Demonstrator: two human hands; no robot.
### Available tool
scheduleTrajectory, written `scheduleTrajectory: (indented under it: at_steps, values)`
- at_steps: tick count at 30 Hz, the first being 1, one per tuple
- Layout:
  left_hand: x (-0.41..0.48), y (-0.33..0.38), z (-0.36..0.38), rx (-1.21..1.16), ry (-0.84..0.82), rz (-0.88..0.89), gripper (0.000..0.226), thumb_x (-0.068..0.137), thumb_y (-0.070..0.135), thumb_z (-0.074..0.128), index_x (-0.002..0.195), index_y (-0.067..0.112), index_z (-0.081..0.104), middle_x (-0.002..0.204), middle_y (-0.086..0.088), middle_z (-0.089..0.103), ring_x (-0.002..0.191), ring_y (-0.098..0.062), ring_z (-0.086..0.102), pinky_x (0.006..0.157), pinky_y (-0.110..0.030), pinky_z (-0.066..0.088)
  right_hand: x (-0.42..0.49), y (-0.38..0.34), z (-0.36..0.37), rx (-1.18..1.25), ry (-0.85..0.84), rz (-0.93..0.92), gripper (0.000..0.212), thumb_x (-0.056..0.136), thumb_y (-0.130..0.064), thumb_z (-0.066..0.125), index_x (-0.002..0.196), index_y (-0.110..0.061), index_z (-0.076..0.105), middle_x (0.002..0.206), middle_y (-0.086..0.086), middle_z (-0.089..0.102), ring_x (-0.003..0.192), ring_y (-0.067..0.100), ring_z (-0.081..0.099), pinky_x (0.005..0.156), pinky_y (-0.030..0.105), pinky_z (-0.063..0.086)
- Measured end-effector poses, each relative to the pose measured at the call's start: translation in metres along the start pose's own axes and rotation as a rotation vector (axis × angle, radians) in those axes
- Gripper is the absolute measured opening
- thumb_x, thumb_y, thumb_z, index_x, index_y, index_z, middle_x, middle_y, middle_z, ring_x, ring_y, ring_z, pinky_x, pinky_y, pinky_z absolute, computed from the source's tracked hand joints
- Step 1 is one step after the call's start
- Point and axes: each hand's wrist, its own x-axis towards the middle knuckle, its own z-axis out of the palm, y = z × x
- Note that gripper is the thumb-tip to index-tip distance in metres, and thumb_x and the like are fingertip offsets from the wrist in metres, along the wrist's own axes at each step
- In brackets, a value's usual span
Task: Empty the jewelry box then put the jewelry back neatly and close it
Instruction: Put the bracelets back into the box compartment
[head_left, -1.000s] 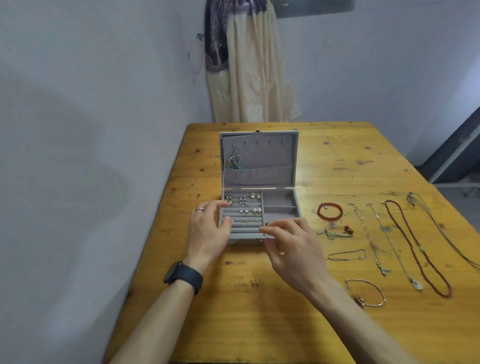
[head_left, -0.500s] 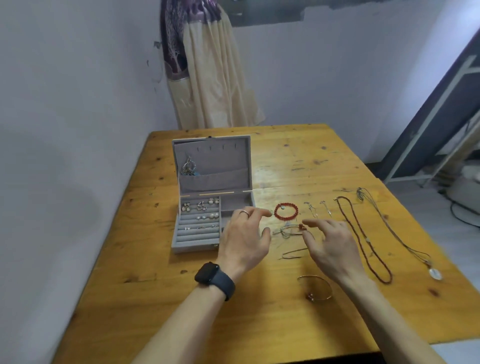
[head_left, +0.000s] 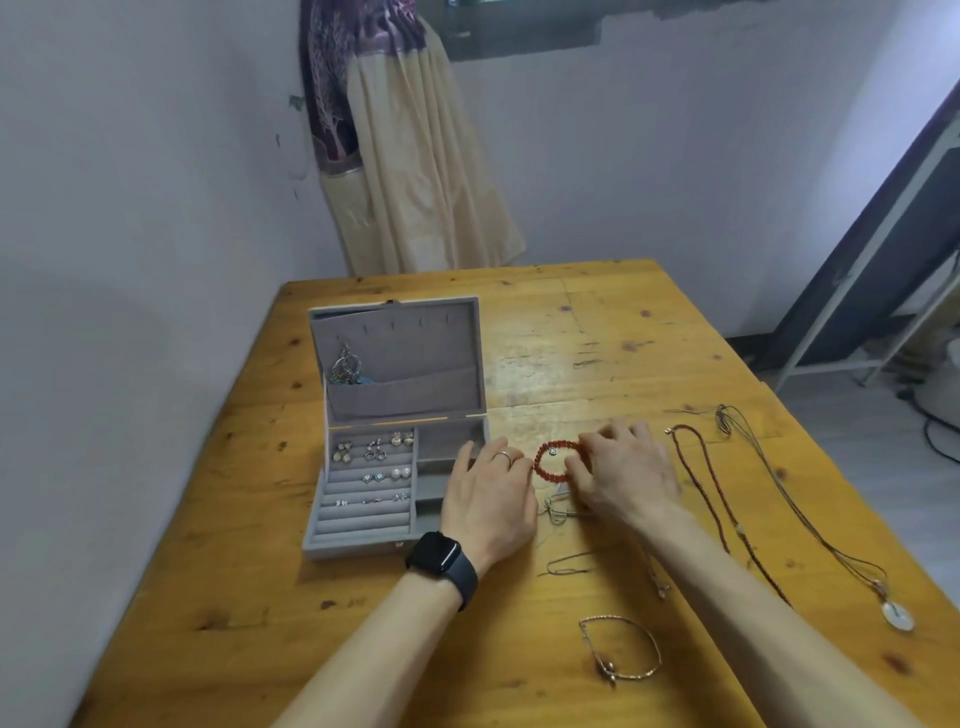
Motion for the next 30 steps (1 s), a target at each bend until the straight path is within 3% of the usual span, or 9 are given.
scheduleTrajectory:
  at_steps: [8,11,13,15,19,23,30]
  values:
    - [0.006,0.0,-0.002,-0.101,-0.015,-0.057,0.044,0.1,0.043,0.038,0.137,0.024,0.053,0.139,0.001,0.055,0.137,-0.017,0.038,0.121,-0.046,0.014,0.004,0.001,0.01,0.073,0.057,-0.042,0.026,0.098,-0.042,0.051,0.11,-0.022,0.062,0.11,0.001,0.065,0.102,0.02,0.053,0.088,0.035,0.047]
    - [0.01,0.003,-0.002,-0.175,-0.016,-0.123,0.054,0.097,0.051,0.038,0.144,0.025,0.045,0.137,0.0,0.058,0.135,-0.018,0.042,0.12,-0.046,0.016,0.002,-0.002,0.006,0.27,0.088,-0.078,0.015,0.098,-0.03,0.057,0.104,-0.017,0.062,0.097,0.002,0.069,0.091,0.021,0.061,0.08,0.035,0.052]
    - [0.014,0.005,-0.005,-0.25,0.001,-0.158,0.057,0.095,0.054,0.041,0.146,0.027,0.042,0.133,0.002,0.061,0.131,-0.019,0.046,0.117,-0.044,0.023,-0.001,-0.005,-0.001,0.458,0.113,-0.114,0.01,0.096,-0.022,0.062,0.101,-0.014,0.064,0.092,0.0,0.07,0.083,0.017,0.065,0.071,0.024,0.05]
    - [0.017,0.003,-0.009,-0.347,0.027,-0.179,0.05,0.094,0.053,0.044,0.14,0.032,0.05,0.127,0.006,0.064,0.125,-0.018,0.051,0.111,-0.041,0.032,-0.007,-0.01,-0.008,0.592,0.138,-0.148,0.005,0.097,-0.019,0.063,0.1,-0.016,0.064,0.09,-0.006,0.07,0.08,0.008,0.065,0.067,0.016,0.049]
    - [0.017,-0.008,-0.017,-0.503,0.104,-0.197,0.029,0.096,0.05,0.049,0.112,0.033,0.067,0.107,0.014,0.071,0.106,-0.01,0.062,0.098,-0.04,0.045,-0.012,-0.017,-0.02,0.759,0.198,-0.171,0.008,0.096,-0.02,0.064,0.104,-0.02,0.064,0.092,-0.01,0.068,0.082,0.002,0.066,0.071,0.019,0.056]
    - [0.006,-0.027,-0.026,-0.643,0.139,-0.217,0.022,0.095,0.048,0.056,0.105,0.032,0.069,0.09,0.015,0.073,0.086,-0.001,0.066,0.082,-0.036,0.057,-0.009,-0.024,-0.022,0.588,0.188,-0.276,0.019,0.095,-0.019,0.066,0.112,-0.023,0.073,0.097,-0.008,0.067,0.079,-0.001,0.061,0.069,0.007,0.045]
    - [-0.015,-0.084,-0.036,-0.508,0.171,-0.186,0.016,0.093,0.042,0.064,0.104,0.035,0.072,0.095,0.02,0.072,0.089,0.002,0.063,0.082,-0.032,0.056,0.004,-0.066,-0.016,0.487,0.123,-0.303,0.012,0.096,-0.024,0.064,0.103,-0.025,0.073,0.09,-0.008,0.072,0.079,0.009,0.065,0.068,0.025,0.049]
